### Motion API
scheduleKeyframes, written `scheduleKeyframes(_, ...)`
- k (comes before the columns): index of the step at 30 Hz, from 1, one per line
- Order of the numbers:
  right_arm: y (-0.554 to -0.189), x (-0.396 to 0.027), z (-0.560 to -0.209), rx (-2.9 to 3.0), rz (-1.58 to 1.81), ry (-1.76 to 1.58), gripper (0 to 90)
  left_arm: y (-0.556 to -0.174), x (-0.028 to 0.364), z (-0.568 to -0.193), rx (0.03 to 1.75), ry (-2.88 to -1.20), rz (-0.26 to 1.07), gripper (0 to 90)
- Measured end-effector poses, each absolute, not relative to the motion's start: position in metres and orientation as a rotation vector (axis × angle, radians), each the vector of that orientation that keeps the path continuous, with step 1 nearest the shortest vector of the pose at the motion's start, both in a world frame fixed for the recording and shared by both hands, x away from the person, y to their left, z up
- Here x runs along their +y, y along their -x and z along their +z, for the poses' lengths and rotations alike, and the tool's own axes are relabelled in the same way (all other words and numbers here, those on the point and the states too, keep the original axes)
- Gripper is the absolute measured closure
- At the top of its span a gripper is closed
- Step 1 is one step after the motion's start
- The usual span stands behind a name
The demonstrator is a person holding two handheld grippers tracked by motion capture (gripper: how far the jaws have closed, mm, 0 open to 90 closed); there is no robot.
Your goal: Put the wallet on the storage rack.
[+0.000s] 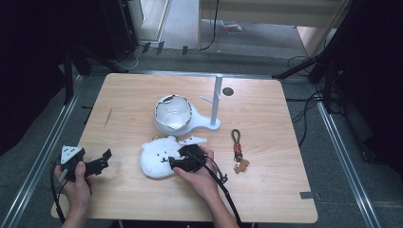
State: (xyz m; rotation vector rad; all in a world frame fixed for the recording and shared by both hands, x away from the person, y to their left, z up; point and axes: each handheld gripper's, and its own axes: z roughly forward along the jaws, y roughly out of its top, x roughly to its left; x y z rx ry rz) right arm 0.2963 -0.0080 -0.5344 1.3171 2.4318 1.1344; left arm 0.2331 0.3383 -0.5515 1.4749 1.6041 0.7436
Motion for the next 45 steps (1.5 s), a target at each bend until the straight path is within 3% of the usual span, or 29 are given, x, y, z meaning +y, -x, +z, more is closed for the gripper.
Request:
scheduleKeyframes(16,-0.296,0.000,-0.541,2.454,1.091,-1.233,41.7,-0.233,0.338,-0.552,1.600,-1.478,0.743,0.0)
scheduleKeyframes(23,-0.293,0.000,-0.542,2.464,1.125,-1.202,63.8,-0.233,0.338,-0.552,1.600,-1.478,0.743,0.0)
scheduleKeyframes(30,-0.288,0.003,-0.539,2.426,1.116,-1.223,79.3,-0.233,0.338,-0.552,1.600,-1.479,0.741,0.0)
scheduleKeyframes(45,-0.268,-0.023,-0.515,2.372,1.223,-1.278,81.3,-0.233,0.339,-0.552,1.604,-1.472,0.730,0.0)
